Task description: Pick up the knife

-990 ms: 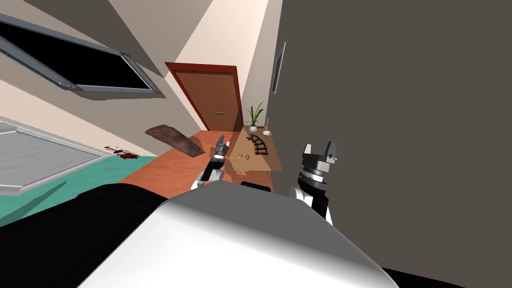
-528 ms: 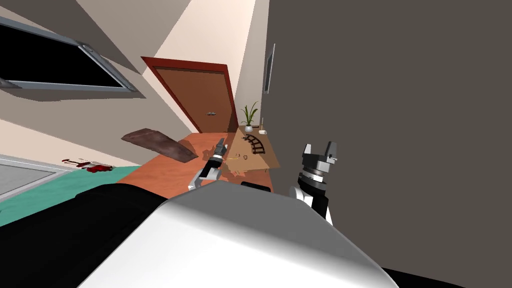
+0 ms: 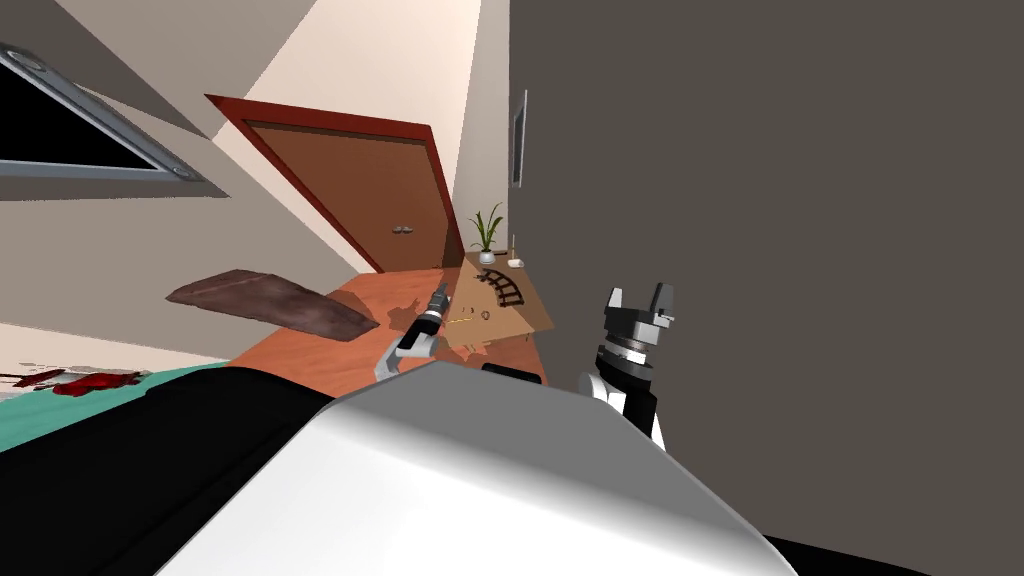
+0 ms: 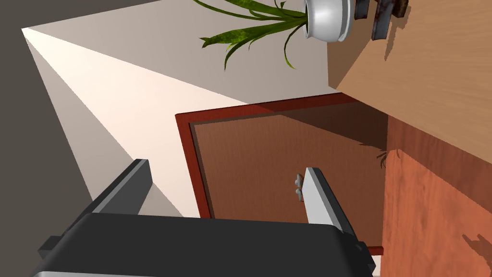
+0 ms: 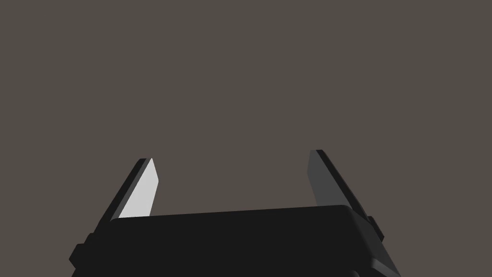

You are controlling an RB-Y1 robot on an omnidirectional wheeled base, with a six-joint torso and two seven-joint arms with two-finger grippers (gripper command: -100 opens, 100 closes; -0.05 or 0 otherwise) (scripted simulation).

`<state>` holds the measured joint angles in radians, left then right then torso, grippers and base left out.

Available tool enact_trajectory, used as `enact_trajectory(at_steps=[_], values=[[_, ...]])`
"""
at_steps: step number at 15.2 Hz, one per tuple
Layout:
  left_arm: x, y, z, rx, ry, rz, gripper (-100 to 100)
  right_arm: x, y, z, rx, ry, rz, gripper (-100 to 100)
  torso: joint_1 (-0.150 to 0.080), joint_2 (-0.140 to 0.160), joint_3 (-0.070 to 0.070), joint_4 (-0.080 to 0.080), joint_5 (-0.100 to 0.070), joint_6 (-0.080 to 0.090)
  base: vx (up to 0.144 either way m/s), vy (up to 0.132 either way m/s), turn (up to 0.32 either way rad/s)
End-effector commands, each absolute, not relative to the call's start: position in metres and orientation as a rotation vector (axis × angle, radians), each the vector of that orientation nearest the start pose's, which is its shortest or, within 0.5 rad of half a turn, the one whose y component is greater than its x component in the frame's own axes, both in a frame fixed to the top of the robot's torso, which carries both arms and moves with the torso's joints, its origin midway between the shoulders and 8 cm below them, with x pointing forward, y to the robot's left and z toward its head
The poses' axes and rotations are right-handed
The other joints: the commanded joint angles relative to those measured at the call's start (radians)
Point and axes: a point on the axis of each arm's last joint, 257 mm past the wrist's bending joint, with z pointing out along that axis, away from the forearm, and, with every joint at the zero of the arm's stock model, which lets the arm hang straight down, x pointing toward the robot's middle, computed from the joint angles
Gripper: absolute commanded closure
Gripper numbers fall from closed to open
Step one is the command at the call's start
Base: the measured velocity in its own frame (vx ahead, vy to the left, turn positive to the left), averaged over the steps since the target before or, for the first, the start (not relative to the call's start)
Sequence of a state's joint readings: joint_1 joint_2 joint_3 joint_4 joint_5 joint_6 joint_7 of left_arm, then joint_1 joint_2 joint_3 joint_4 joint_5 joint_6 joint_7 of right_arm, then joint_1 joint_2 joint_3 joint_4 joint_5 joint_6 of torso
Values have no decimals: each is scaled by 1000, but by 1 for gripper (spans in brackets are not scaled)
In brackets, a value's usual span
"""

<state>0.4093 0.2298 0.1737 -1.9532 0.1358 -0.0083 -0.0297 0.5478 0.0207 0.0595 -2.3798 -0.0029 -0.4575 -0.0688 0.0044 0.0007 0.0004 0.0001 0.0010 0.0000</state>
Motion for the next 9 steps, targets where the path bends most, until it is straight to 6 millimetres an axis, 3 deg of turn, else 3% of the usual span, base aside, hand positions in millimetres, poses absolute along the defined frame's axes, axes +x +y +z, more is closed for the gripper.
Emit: enact_trajectory(at_steps=[1,4,5,7,8,9], values=[[417,422,-211,-1193,1168,-850,-100,330,-266,46,696,562,1413,0,0,0,0,0,0,0,-42,44,-308],[417,423,-218,-1216,1184,-837,-100,330,-266,46,696,562,1413,0,1,1,1,0,0,0,-37,45,-133],[414,443,-234,-1253,1205,-781,-100,330,-266,46,696,562,1413,0,0,0,0,0,0,0,-20,37,-281],[412,444,-242,-1277,1222,-767,-100,330,-266,46,696,562,1413,0,1,0,0,0,0,1,-25,45,-226],[408,463,-255,-1310,1235,-718,-100,330,-266,46,696,562,1413,0,0,-1,0,0,0,0,-38,40,-266],[407,464,-260,-1326,1247,-708,-100,330,-266,46,696,562,1413,0,0,0,0,0,0,1,-47,52,-336]])
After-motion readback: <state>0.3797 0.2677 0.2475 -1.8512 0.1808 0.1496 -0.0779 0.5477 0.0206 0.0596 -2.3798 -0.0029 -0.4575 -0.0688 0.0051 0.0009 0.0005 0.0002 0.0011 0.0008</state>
